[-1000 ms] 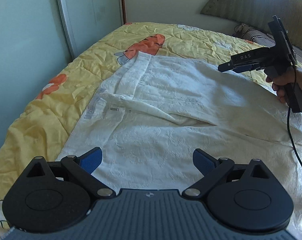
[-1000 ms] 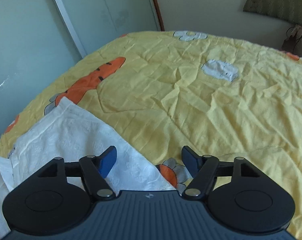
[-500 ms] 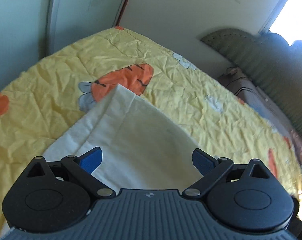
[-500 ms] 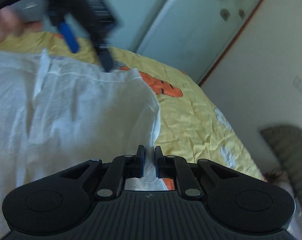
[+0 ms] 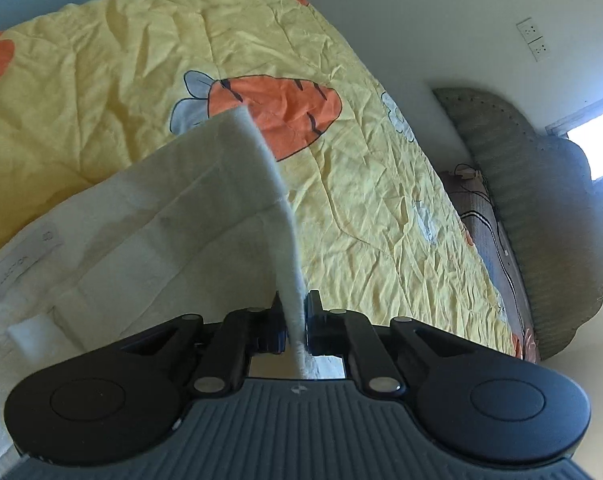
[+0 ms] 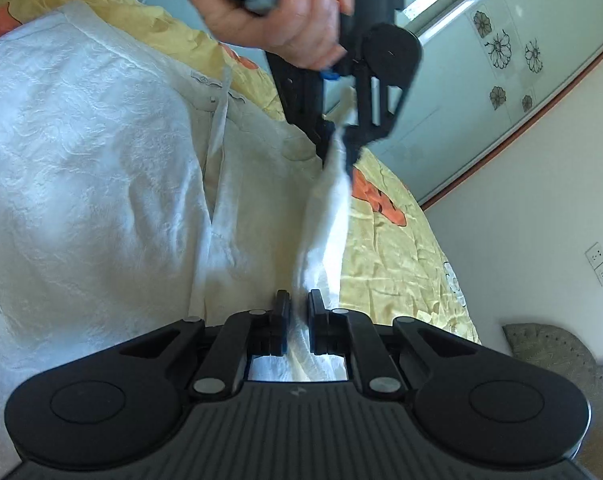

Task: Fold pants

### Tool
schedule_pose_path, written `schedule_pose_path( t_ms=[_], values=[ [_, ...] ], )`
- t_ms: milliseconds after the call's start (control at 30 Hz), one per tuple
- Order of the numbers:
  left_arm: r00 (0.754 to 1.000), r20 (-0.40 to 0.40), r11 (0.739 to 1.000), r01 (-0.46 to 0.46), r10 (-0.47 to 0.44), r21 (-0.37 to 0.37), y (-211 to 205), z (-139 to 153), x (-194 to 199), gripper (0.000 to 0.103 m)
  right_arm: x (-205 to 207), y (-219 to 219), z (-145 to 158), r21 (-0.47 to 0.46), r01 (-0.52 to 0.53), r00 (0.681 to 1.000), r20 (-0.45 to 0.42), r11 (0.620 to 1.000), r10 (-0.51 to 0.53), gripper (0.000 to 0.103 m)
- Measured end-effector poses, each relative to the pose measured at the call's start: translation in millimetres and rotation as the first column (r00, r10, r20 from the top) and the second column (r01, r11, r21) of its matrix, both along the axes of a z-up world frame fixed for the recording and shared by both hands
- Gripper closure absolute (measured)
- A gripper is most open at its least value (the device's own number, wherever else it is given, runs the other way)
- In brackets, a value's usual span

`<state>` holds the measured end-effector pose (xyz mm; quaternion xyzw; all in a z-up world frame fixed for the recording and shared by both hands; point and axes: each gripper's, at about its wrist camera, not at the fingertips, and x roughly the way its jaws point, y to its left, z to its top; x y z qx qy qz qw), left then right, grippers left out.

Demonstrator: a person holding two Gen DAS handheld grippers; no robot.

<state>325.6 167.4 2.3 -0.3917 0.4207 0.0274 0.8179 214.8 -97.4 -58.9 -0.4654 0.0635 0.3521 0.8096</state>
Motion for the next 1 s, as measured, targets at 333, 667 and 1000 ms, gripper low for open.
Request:
schedule_pose_path(
  t_ms=[333,667,1000],
  values=[
    [0.99,0.125,0.994,0.05,-0.062,0.096,-11.4,24.0,-73.2,0.094,39.4,-48.3,16.2,-0.015,0.204,0.976,-0.079,0.979,-0.205,0.08],
    [0.976,0.188,0.987,0.081,-0.107,0.139,-7.2,29.8,-143.8,0.094,-20.3,-71.3,23.5,-0.043,0.238,0.971,-0.005,0.97,-0.238,0.098],
    [0.964,0.185,0.973,0.161,-0.19,0.164,15.1,29.8,-233.4,0.094,-155.6,-87.7,49.7,0.142,0.203,0.969,-0.174,0.969,-0.177,0.098]
  ],
)
